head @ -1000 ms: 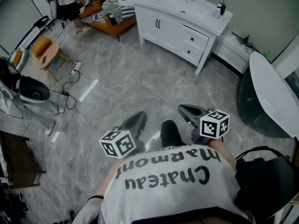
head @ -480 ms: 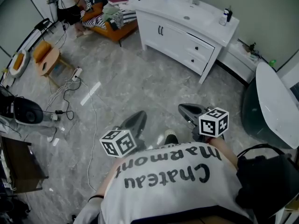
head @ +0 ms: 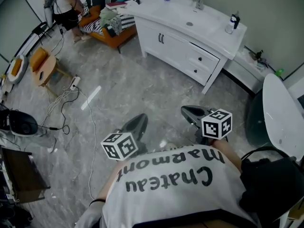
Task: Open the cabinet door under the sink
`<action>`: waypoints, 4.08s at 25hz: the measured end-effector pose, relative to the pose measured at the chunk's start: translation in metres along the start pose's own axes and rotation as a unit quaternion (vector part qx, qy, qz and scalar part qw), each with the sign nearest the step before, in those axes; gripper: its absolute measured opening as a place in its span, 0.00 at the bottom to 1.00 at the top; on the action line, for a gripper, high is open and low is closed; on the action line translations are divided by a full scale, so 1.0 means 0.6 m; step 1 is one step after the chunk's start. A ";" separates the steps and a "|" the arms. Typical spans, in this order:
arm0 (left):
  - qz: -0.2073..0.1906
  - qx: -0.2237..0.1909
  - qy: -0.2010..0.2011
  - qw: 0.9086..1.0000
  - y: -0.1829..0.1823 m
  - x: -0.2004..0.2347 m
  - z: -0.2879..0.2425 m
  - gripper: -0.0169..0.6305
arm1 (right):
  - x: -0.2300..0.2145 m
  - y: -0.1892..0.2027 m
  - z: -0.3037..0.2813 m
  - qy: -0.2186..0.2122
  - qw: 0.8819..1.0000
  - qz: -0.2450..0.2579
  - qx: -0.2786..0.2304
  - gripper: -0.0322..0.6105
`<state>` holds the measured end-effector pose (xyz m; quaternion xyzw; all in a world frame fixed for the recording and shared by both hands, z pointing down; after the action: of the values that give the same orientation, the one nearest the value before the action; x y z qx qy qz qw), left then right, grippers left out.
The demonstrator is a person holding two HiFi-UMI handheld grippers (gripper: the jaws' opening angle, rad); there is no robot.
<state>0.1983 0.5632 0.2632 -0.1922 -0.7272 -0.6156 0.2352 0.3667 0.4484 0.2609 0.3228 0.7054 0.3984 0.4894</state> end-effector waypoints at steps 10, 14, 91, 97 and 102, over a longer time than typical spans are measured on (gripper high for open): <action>0.004 0.003 -0.010 1.000 -0.021 0.024 -0.132 0.04 | -0.119 -0.056 -0.055 -0.001 1.000 -0.004 0.004 0.06; 0.001 0.003 -0.017 1.000 -0.025 0.032 -0.165 0.04 | -0.154 -0.064 -0.072 -0.005 1.000 -0.008 0.008 0.06; -0.167 0.087 0.089 0.978 -0.367 0.457 -0.804 0.04 | -0.554 -0.307 -0.674 0.107 0.988 -0.086 -0.064 0.06; -0.143 0.090 0.120 0.978 -0.387 0.482 -0.915 0.04 | -0.656 -0.324 -0.747 0.126 0.988 -0.073 -0.047 0.06; -0.132 0.123 0.143 0.973 -0.368 0.503 -1.006 0.04 | -0.726 -0.317 -0.803 0.100 0.993 -0.065 -0.017 0.06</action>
<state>-0.1097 -0.0723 0.3395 0.0257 -0.7749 -0.5685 0.2750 0.0341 -0.1285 0.3807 0.2264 0.7631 0.4083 0.4468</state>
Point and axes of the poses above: the fingertips, and each gripper's own axes: z backward along the fingers, x to its left, y out of its underside, the point moved 4 cm from there along z, backward along the fingers, and after that the axes turned 12 degrees about -x, right-handed, at the moved point
